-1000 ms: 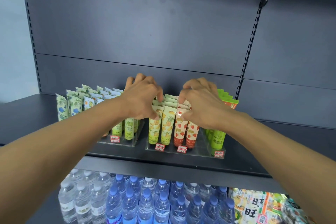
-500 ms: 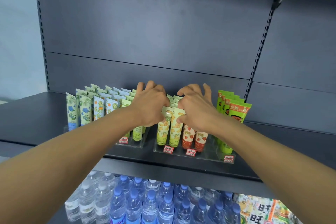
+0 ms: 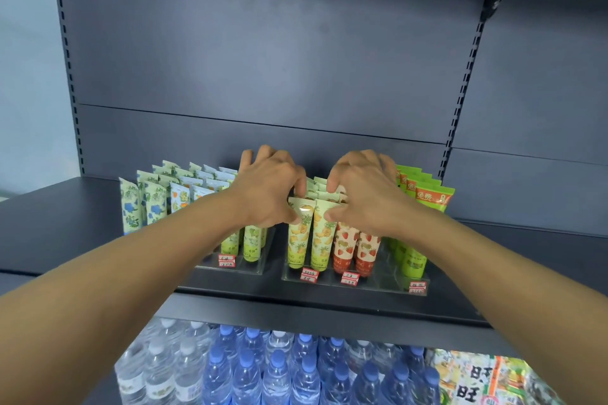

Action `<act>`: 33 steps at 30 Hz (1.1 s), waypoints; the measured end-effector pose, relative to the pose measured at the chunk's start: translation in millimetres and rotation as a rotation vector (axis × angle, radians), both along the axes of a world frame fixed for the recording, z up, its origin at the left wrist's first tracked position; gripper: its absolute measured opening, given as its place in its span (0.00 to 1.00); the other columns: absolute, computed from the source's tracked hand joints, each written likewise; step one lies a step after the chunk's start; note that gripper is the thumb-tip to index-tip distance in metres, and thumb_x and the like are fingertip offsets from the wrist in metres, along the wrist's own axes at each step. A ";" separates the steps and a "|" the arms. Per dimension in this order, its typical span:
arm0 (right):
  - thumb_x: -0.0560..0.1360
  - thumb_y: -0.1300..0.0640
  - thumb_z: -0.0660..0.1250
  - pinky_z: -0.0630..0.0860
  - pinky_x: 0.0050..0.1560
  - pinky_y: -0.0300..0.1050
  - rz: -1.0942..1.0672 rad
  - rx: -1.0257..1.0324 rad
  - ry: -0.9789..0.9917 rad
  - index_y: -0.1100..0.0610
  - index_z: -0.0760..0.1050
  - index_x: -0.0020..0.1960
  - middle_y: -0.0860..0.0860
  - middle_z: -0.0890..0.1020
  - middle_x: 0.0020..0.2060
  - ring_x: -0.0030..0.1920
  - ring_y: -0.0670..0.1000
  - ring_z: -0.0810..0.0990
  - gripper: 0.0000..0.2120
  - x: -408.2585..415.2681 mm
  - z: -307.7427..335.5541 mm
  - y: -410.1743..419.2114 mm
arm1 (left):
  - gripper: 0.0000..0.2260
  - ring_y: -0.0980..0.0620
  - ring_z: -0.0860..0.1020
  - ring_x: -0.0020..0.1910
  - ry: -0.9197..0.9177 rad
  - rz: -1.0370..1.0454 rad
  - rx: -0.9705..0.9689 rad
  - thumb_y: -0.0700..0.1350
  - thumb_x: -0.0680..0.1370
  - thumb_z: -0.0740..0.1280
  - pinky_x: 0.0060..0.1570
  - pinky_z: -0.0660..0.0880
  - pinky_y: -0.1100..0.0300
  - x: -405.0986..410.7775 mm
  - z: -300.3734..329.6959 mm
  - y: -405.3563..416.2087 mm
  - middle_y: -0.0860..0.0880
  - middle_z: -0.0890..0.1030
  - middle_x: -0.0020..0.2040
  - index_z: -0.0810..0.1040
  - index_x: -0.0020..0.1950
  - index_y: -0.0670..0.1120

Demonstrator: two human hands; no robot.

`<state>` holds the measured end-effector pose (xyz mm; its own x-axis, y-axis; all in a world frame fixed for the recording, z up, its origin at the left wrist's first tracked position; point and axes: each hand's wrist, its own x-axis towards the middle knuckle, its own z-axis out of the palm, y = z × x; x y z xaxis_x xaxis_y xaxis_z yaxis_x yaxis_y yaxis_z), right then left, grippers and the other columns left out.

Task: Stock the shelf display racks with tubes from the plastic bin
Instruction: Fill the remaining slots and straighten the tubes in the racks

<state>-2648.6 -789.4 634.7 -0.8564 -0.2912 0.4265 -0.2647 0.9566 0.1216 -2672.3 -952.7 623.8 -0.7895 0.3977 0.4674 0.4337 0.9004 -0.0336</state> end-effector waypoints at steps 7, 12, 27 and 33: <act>0.75 0.56 0.66 0.62 0.59 0.50 -0.035 -0.033 0.042 0.50 0.80 0.50 0.51 0.75 0.57 0.63 0.54 0.66 0.06 -7.8 28.0 11.0 | 0.06 0.47 0.62 0.66 -0.050 -0.092 0.108 0.46 0.74 0.69 0.63 0.59 0.52 -11.6 32.0 -14.8 0.52 0.72 0.61 0.80 0.49 0.56; 0.73 0.54 0.70 0.61 0.57 0.49 0.015 -0.015 -0.086 0.51 0.82 0.47 0.47 0.77 0.53 0.62 0.53 0.66 0.05 -30.4 27.8 1.4 | 0.06 0.49 0.65 0.64 -0.188 -0.114 0.066 0.48 0.71 0.73 0.65 0.62 0.50 -33.9 31.4 -7.7 0.54 0.77 0.55 0.82 0.47 0.55; 0.71 0.55 0.71 0.63 0.60 0.55 0.029 0.039 -0.170 0.59 0.81 0.47 0.52 0.80 0.48 0.58 0.55 0.68 0.08 -62.6 13.9 -7.9 | 0.05 0.53 0.71 0.58 -0.248 -0.042 -0.073 0.47 0.70 0.73 0.56 0.57 0.55 -59.3 23.5 6.4 0.56 0.78 0.48 0.79 0.40 0.54; 0.72 0.56 0.71 0.63 0.58 0.54 0.019 0.020 -0.143 0.58 0.81 0.47 0.52 0.80 0.48 0.58 0.54 0.67 0.07 -64.9 9.4 -7.6 | 0.05 0.53 0.71 0.57 -0.232 -0.044 -0.051 0.48 0.70 0.74 0.56 0.57 0.54 -59.9 20.3 4.7 0.56 0.80 0.48 0.79 0.39 0.53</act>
